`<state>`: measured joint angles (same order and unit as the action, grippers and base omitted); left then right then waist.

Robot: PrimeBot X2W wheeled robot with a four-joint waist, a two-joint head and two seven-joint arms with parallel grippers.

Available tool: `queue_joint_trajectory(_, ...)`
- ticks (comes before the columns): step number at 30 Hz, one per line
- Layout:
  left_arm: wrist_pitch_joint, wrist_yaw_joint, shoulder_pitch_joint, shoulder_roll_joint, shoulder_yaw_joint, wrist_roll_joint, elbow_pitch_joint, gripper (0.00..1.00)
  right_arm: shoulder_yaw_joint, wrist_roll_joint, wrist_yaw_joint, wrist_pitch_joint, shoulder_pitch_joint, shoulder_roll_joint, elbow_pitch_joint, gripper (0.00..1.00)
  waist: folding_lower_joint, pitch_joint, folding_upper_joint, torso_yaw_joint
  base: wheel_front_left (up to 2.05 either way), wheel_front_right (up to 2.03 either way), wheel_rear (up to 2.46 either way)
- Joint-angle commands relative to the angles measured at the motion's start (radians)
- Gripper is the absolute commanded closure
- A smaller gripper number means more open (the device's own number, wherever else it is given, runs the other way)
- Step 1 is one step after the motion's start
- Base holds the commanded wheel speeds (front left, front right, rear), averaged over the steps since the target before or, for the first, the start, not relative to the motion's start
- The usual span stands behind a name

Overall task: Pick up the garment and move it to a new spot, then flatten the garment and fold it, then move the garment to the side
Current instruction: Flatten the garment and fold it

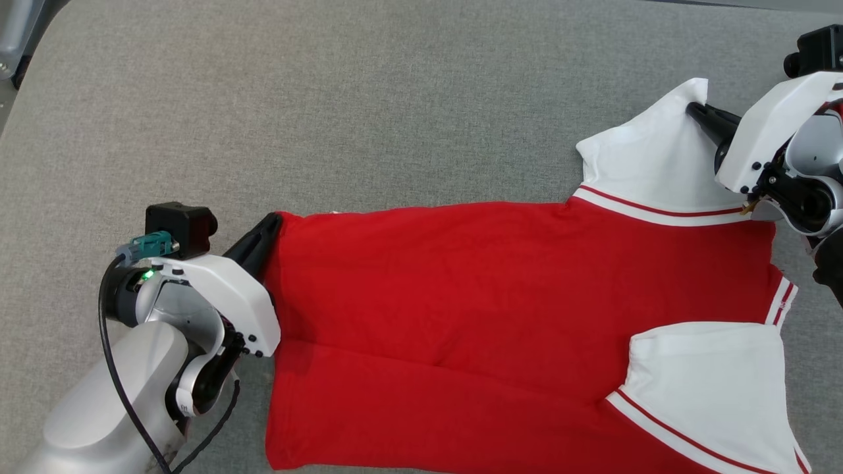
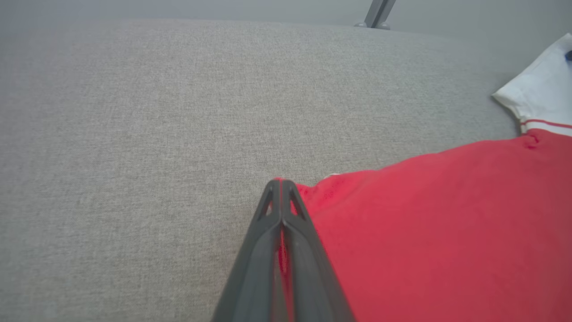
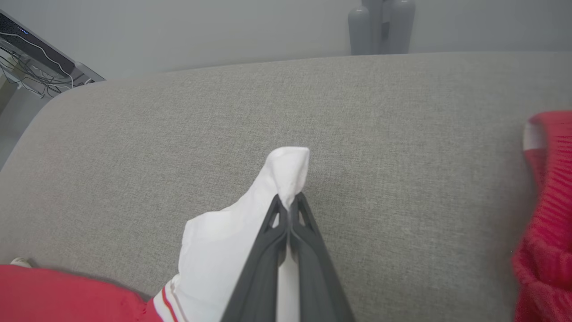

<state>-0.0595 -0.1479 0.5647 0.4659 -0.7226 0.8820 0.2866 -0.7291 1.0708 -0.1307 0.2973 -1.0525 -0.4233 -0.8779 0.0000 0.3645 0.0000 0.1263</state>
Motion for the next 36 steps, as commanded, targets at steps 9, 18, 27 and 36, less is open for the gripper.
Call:
queue_joint_trajectory(9,0.015,-0.006,-0.07,0.041,0.012,0.025,-0.021,1.0,-0.038,0.088,0.0,-0.034,0.072,-0.041,0.051,1.0,0.0,-0.081,0.0,-0.033,0.0,0.0,0.0)
queue_joint_trajectory(18,0.013,-0.021,-0.129,0.08,0.019,0.043,-0.053,1.0,-0.068,0.17,0.0,-0.036,0.135,-0.069,0.11,1.0,0.0,-0.144,0.0,-0.071,0.0,0.0,0.0)
queue_joint_trajectory(27,-0.021,-0.017,-0.204,0.138,0.029,0.087,-0.109,1.0,-0.121,0.219,0.0,0.018,0.209,-0.114,0.183,1.0,0.0,-0.205,0.0,-0.097,0.0,0.0,0.0)
queue_joint_trajectory(36,-0.08,-0.019,-0.241,0.209,0.027,0.109,-0.161,1.0,-0.15,0.301,0.0,0.084,0.297,-0.18,0.324,1.0,0.0,-0.239,0.0,-0.126,0.0,0.0,0.0)
